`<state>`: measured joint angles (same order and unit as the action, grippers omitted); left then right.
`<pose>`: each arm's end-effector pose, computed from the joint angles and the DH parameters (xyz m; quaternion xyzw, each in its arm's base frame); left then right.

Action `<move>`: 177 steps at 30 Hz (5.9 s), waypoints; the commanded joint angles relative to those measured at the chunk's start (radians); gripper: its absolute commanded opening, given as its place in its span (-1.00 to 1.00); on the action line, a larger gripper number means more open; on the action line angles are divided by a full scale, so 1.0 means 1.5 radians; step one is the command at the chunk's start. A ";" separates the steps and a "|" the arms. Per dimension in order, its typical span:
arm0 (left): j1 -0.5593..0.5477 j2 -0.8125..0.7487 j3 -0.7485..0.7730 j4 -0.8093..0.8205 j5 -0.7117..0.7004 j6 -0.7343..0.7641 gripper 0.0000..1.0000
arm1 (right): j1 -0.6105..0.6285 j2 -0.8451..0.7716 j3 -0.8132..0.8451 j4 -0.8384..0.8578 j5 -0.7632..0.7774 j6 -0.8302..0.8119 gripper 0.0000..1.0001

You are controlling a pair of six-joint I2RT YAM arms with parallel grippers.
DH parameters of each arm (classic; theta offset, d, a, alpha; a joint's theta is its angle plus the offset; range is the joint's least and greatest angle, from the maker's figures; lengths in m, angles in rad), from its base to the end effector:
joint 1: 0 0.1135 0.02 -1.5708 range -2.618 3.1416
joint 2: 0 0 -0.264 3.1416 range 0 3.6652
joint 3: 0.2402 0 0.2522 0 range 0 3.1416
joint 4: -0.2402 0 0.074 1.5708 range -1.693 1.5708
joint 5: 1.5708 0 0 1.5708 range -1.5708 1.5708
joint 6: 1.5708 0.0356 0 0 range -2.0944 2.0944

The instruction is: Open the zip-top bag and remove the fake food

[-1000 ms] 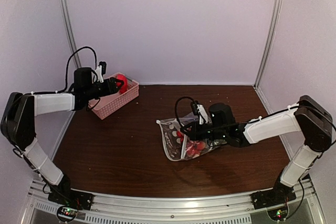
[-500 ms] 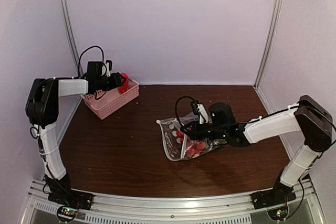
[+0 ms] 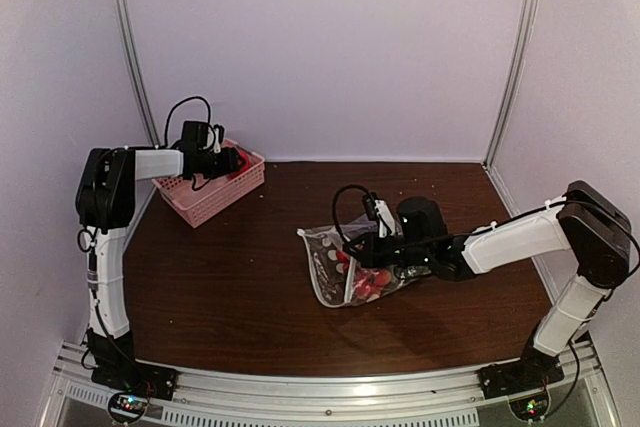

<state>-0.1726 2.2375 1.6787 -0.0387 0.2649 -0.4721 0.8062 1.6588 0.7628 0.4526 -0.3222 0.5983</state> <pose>0.5031 -0.0972 0.1810 -0.0696 0.8756 -0.2576 0.4027 0.2275 0.2535 0.1765 -0.1718 0.8209 0.4442 0.3150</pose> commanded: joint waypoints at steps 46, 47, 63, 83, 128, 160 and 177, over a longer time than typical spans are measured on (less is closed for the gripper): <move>-0.293 -0.530 -0.742 0.406 -0.005 -0.005 0.76 | 0.002 0.014 0.120 -0.111 -0.012 -0.058 -1.00; -0.305 -0.524 -0.750 0.415 -0.006 -0.008 0.72 | 0.002 0.015 0.121 -0.111 -0.013 -0.057 -1.00; -0.483 -0.357 -0.687 0.506 0.003 -0.033 0.47 | 0.003 0.018 0.120 -0.110 -0.010 -0.047 -1.00; -0.497 -0.216 -0.583 0.457 0.017 -0.074 -0.15 | 0.003 0.025 0.116 -0.105 -0.007 -0.048 -1.00; -0.342 -0.741 -0.591 0.039 -0.079 0.041 -1.00 | -0.010 0.013 0.108 -0.108 -0.018 -0.045 -1.00; 0.077 -0.360 -0.259 0.061 -0.072 -0.022 -1.00 | -0.011 0.029 0.104 -0.086 -0.043 -0.043 -1.00; 0.093 -0.128 -0.149 0.052 -0.089 -0.022 -1.00 | -0.011 0.032 0.118 -0.100 -0.044 -0.043 -1.00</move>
<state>-0.0502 1.9957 1.3827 0.0082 0.1413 -0.5034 0.7956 1.6932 0.9249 0.3061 -0.3820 0.5282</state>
